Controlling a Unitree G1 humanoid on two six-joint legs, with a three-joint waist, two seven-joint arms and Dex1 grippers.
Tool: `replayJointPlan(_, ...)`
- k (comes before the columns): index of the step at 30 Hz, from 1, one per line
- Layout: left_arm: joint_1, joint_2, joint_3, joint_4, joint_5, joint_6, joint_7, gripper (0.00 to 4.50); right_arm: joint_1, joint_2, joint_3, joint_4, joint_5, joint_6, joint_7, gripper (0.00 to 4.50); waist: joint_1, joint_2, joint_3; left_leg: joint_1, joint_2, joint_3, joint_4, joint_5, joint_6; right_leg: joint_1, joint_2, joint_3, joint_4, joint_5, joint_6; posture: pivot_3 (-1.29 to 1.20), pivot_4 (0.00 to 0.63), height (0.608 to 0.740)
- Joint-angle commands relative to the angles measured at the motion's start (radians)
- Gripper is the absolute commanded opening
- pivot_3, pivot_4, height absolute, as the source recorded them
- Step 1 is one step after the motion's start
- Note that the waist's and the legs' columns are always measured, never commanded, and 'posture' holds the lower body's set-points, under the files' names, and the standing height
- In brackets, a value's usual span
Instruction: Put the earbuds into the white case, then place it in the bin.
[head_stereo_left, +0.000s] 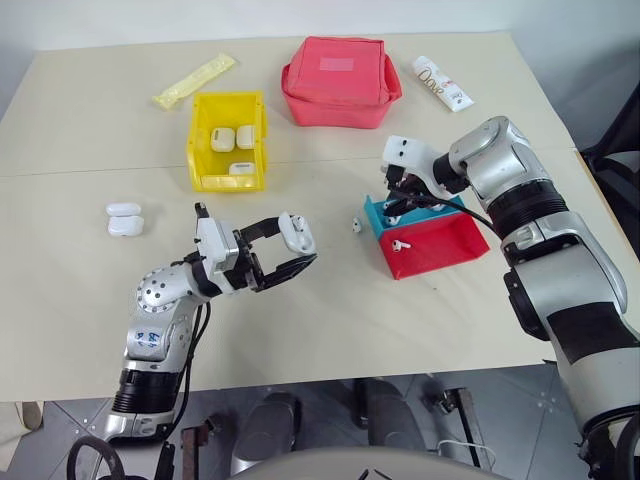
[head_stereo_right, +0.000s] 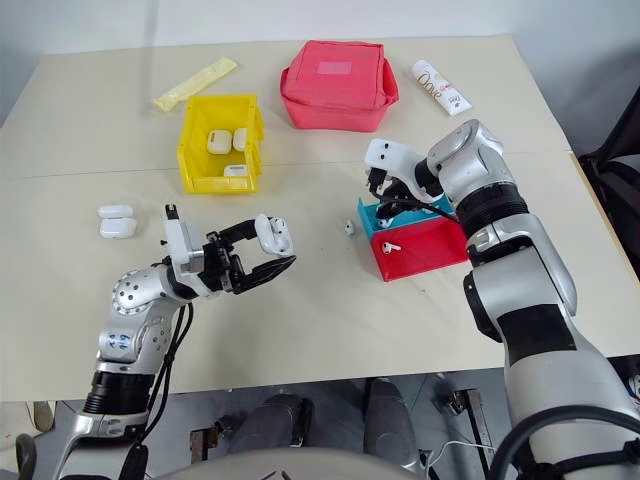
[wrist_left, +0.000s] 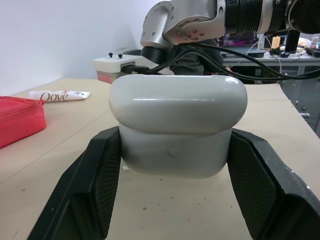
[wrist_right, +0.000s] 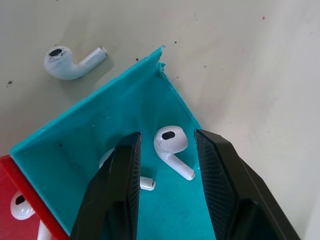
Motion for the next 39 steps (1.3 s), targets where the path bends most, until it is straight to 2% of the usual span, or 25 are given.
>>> replayJointPlan(1,0.008,0.008,0.016,-0.053,-0.023,-0.006,0.011,2.79,-0.017,0.005,-0.013,0.008,-0.008,-0.013,-0.006,1.74,0.000,0.000,0.000,0.000,0.000,0.000,0.000,0.000,0.000,0.000,0.000,0.000,0.000,0.000,0.000,0.00,0.150,0.740)
replayJointPlan(4,0.010,0.010,0.018,-0.057,-0.023,-0.004,0.013,2.79,-0.018,0.006,-0.011,0.015,-0.010,-0.016,-0.005,1.74,0.000,0.000,0.000,0.000,0.000,0.000,0.000,0.000,0.000,0.000,0.000,0.000,0.000,0.000,0.000,0.00,0.150,0.740)
replayJointPlan(6,0.011,0.011,0.018,-0.058,-0.023,-0.003,0.015,2.79,-0.019,0.007,-0.011,0.021,-0.012,-0.018,-0.007,1.37,0.000,0.000,0.000,0.000,0.000,0.000,0.000,0.000,0.000,0.000,0.000,0.000,0.000,0.000,0.000,0.00,0.150,0.740)
replayJointPlan(9,0.012,0.012,0.019,-0.060,-0.023,-0.002,0.016,2.79,-0.021,0.008,-0.012,0.028,-0.011,-0.019,-0.011,0.53,0.000,0.000,0.000,0.000,0.000,0.000,0.000,0.000,0.000,0.000,0.000,0.000,0.001,0.000,0.000,0.00,0.150,0.740)
replayJointPlan(16,0.005,0.014,0.017,-0.053,-0.023,0.000,0.012,2.79,-0.043,0.010,-0.043,0.036,0.010,-0.047,-0.041,0.49,0.000,0.000,-0.001,0.001,0.000,0.000,0.000,0.000,0.000,0.000,0.000,0.000,0.001,0.000,0.000,0.00,0.150,0.740)
replayJointPlan(23,-0.015,-0.002,-0.024,-0.042,-0.044,0.021,-0.033,2.79,-0.023,-0.038,-0.180,-0.105,0.132,-0.044,0.004,0.49,0.001,0.000,0.000,0.000,0.000,0.000,0.000,0.000,0.000,0.000,0.000,0.000,0.001,0.000,0.000,0.00,0.150,0.740)
replayJointPlan(28,-0.073,-0.036,-0.060,0.013,-0.045,0.028,-0.068,2.79,0.125,-0.086,-0.295,-0.422,0.275,0.054,0.046,0.49,0.007,0.000,-0.001,0.000,-0.001,-0.001,0.001,0.000,0.000,0.001,0.000,0.000,0.001,0.000,0.000,0.00,0.150,0.740)
replayJointPlan(30,-0.105,-0.051,-0.070,0.043,-0.043,0.028,-0.083,2.79,0.231,-0.095,-0.364,-0.635,0.363,0.151,0.020,0.49,0.007,0.000,-0.001,0.000,-0.001,-0.001,0.001,0.000,0.000,0.001,0.000,0.000,0.001,0.000,0.000,0.00,0.150,0.740)
replayJointPlan(35,-0.170,-0.074,-0.089,0.115,-0.042,0.025,-0.124,2.79,0.466,-0.077,-0.490,-1.023,0.529,0.283,-0.077,0.49,0.009,-0.001,-0.001,0.000,0.000,-0.001,0.001,0.000,0.000,0.001,0.000,-0.001,0.001,0.000,0.000,0.00,0.150,0.740)
replayJointPlan(39,-0.213,-0.095,-0.098,0.177,-0.037,0.012,-0.160,2.79,0.643,-0.045,-0.549,-1.254,0.628,0.344,-0.184,0.49,0.018,-0.001,-0.002,0.000,0.000,-0.001,0.002,0.000,0.000,0.001,0.000,-0.001,0.001,0.000,0.000,0.00,0.150,0.740)
